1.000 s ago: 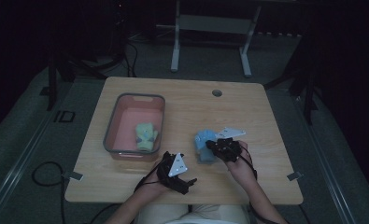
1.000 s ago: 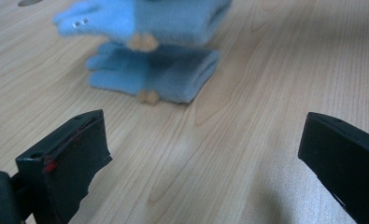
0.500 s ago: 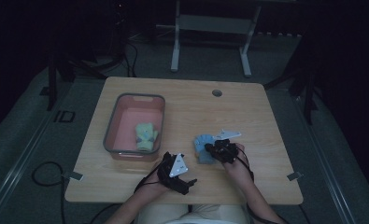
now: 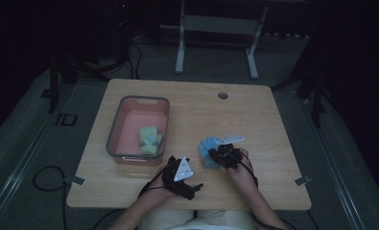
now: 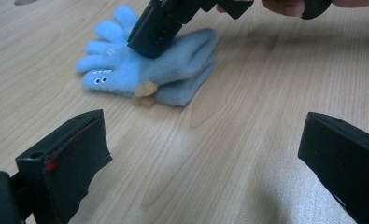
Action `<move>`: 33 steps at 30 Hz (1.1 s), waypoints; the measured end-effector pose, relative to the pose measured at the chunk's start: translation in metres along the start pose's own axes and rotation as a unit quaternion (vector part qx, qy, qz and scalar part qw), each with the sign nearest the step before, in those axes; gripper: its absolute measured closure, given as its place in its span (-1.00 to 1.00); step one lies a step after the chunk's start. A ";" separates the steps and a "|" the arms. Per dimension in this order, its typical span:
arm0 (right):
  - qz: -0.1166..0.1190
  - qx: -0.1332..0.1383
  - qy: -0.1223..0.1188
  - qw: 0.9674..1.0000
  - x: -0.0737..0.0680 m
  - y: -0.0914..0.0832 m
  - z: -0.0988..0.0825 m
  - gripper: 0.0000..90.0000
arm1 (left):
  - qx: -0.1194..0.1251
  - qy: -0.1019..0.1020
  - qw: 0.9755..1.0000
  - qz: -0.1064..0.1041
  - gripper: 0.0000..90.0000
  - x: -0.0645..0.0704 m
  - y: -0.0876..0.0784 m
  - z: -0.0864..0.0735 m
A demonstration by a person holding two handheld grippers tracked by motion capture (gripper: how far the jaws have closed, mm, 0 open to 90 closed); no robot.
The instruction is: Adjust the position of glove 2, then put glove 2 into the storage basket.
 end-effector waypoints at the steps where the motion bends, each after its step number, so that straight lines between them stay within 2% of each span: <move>1: 0.002 0.004 0.001 1.000 0.000 -0.003 0.001 0.81 | 0.002 0.002 1.000 0.002 -0.97 0.000 0.000 0.001; 4: 0.012 0.026 0.003 1.000 -0.001 -0.012 0.007 0.42 | 0.003 -0.001 1.000 0.008 -0.96 -0.002 -0.001 0.003; 7: 0.014 0.044 0.000 0.999 -0.002 -0.021 0.012 -0.10 | 0.010 -0.011 1.000 0.016 -0.93 -0.003 -0.002 0.008; 8: 0.020 0.050 0.002 0.999 -0.002 -0.024 0.014 -0.28 | 0.012 -0.016 1.000 0.014 -0.93 -0.003 -0.002 0.010; 9: 0.041 0.051 0.002 0.998 -0.006 -0.026 0.014 -0.49 | 0.009 -0.018 1.000 0.012 -0.93 -0.003 -0.003 0.011; 11: 0.054 0.059 0.011 0.997 -0.007 -0.031 0.015 -0.59 | 0.004 -0.013 1.000 0.017 -0.93 -0.001 -0.003 0.013; 12: 0.059 0.060 0.010 0.996 -0.008 -0.033 0.014 -0.72 | 0.004 -0.008 1.000 0.014 -0.93 0.000 -0.003 0.014; 16: 0.056 0.068 0.015 0.996 -0.001 -0.040 0.013 -0.64 | -0.011 0.009 1.000 -0.003 -0.93 0.009 0.000 0.011; 17: 0.055 0.073 0.009 0.996 0.002 -0.041 0.013 -0.64 | -0.012 0.015 1.000 -0.008 -0.93 0.012 0.001 0.011; 18: 0.055 0.080 -0.006 0.995 0.004 -0.043 0.014 -0.66 | -0.013 0.020 1.000 -0.010 -0.93 0.013 0.002 0.011; 20: 0.061 0.083 -0.011 0.995 0.005 -0.046 0.015 -0.66 | -0.021 0.034 0.999 -0.013 -0.90 0.017 0.004 0.012; 22: 0.068 0.080 0.005 0.994 0.007 -0.050 0.014 -0.67 | -0.028 0.050 0.998 -0.016 -0.84 0.018 0.006 0.012; 24: 0.076 0.081 0.028 0.993 0.010 -0.054 0.015 -0.74 | -0.022 0.057 0.998 -0.023 -0.84 0.017 0.007 0.016; 26: 0.064 0.092 0.030 0.993 0.013 -0.059 0.019 -0.74 | -0.012 0.065 0.998 -0.021 -0.78 0.014 0.008 0.021; 29: 0.052 0.100 0.027 0.993 0.021 -0.063 0.023 -0.74 | -0.006 0.096 0.995 -0.023 -0.74 0.009 0.012 0.030; 31: 0.049 0.103 0.024 0.993 0.025 -0.065 0.026 -0.64 | -0.010 0.116 0.993 -0.021 -0.69 0.006 0.018 0.035; 32: 0.049 0.103 0.024 0.993 0.025 -0.065 0.026 -0.64 | -0.010 0.116 0.993 -0.021 -0.68 0.006 0.018 0.035; 33: 0.040 0.099 0.021 0.994 0.032 -0.065 0.030 -0.40 | -0.021 0.135 0.990 -0.027 -0.67 0.005 0.026 0.038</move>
Point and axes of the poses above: each handheld gripper's, and its own axes: y roughly forward along the jaws, z roughly out of its top, x roughly to its right, the point moved 10 cm from there along y, roughly forward along the jaws, and after that the axes turned 10 degrees about z, right-handed, at the moved point
